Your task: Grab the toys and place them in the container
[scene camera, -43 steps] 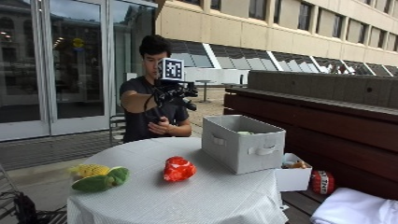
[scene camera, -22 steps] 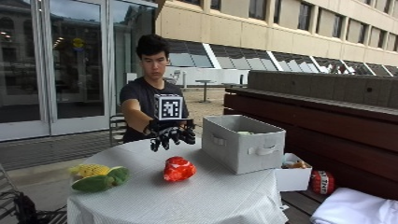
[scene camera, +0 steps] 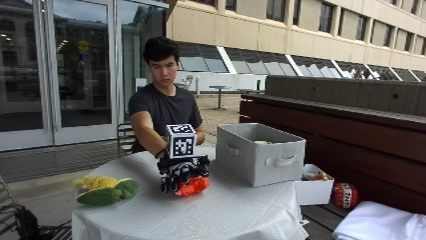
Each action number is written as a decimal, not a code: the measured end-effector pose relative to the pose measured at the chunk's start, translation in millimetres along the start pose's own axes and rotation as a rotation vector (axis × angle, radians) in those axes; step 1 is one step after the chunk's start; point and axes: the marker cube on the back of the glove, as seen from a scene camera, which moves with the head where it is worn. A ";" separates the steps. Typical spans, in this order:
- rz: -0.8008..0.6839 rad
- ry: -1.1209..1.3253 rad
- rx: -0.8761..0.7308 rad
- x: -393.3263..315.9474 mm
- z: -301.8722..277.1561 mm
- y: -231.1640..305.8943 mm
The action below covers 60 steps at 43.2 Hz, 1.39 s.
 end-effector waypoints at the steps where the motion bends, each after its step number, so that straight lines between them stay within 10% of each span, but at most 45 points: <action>1: 0.001 -0.004 -0.007 0.7 2.6 -0.7; 26: 0.103 -0.017 0.082 10.0 -9.3 38.1; 60: -0.033 -0.035 0.406 -82.7 -264.2 111.2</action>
